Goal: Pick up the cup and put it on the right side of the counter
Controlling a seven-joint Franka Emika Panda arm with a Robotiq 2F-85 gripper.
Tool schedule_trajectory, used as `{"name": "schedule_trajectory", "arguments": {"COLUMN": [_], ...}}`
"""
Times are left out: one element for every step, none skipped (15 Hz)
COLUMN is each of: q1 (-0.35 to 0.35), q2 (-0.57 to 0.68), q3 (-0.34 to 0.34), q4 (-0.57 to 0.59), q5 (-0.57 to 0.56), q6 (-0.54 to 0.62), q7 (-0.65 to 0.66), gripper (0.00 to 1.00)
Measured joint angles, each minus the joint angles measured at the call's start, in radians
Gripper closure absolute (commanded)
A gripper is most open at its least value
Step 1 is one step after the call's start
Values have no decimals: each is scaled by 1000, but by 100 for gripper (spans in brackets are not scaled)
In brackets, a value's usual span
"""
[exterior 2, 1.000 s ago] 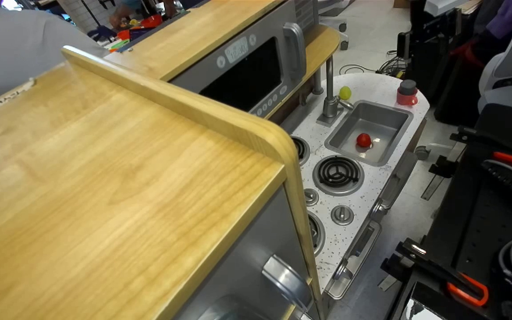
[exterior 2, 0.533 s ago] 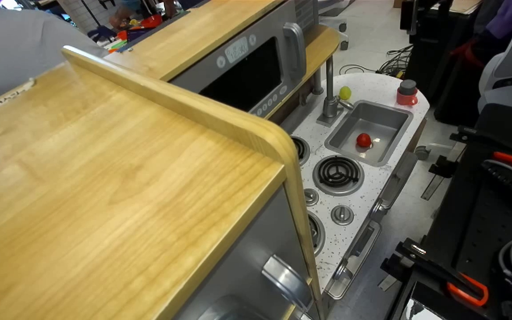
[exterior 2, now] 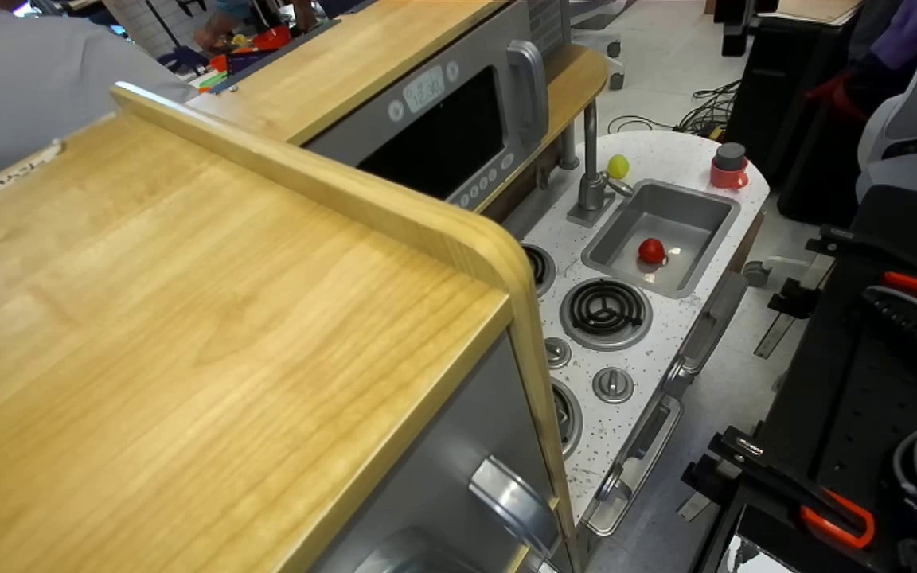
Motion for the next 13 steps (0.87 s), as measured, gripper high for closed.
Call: {"name": "schedule_trajectory", "arguments": {"q1": [4,10,19,28,37,45,50,52,53,53,53,53,53], "q2": [-27,-51,-71,-89,-103,-113,-119,-120,-119,-120,-120,-120,-120], "q3": [11,20,26,29,30,30,30,30,30,29,29,28,28], "q4": [-27,-51,-73,-92,-108,-121,-131,-139,-144,-147,-147,-147,-147], "q5": [15,33,51,66,77,82,82,81,81,81,81,81,81], "q6": [-2,-3,-4,-4,-5,-5,-8,-10,-10,-10,-10,-10,-11], "q7": [-1,-1,0,3,11,20,34,45,48,49,49,49,49], "gripper": [0,0,0,0,0,0,0,0,0,0,0,0,0]}}
